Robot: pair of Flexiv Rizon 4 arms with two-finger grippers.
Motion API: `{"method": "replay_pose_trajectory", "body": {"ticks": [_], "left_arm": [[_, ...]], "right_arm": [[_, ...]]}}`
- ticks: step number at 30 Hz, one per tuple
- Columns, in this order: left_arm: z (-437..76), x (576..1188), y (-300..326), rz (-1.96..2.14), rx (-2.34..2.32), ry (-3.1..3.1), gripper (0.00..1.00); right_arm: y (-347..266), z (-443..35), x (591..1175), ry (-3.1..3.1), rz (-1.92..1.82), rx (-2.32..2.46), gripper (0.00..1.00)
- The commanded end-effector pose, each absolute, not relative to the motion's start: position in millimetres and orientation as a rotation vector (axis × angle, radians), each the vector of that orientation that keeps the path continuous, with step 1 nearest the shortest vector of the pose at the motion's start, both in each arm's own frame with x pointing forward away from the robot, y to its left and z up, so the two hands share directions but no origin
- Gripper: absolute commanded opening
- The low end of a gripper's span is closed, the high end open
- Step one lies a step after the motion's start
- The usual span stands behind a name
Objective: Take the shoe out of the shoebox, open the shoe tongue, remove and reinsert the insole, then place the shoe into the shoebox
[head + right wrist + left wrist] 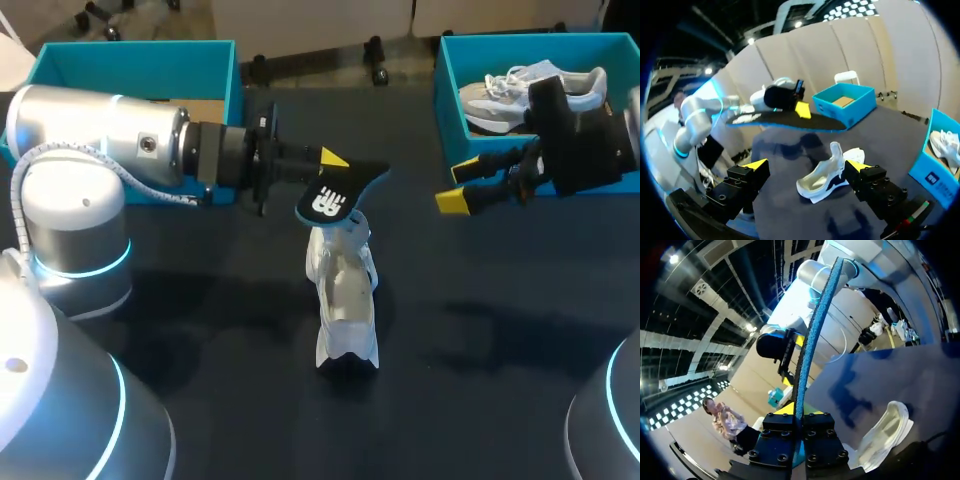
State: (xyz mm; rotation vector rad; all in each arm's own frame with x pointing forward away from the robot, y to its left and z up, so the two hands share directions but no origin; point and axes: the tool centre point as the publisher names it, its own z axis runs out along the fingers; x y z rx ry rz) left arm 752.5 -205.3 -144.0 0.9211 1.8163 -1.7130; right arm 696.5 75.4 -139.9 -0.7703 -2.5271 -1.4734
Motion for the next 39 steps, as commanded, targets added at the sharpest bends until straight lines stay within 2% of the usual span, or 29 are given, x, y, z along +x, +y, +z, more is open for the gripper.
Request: {"method": "replay_pose_trajectory", "body": {"ticks": [1,31,39], "left_arm": [[-141,746,-200,-1.734,0.89,1.819,0.0],[-144,743,-198,-1.768,0.854,1.826,0.0],[-150,720,-184,-1.847,0.782,1.826,0.0]], "right_arm": [[82,-144,710,-2.672,-1.162,-0.733,1.0],[81,-147,709,-2.679,-1.1,-0.795,1.0],[70,-172,693,-2.934,-1.043,-0.594,1.0]]}}
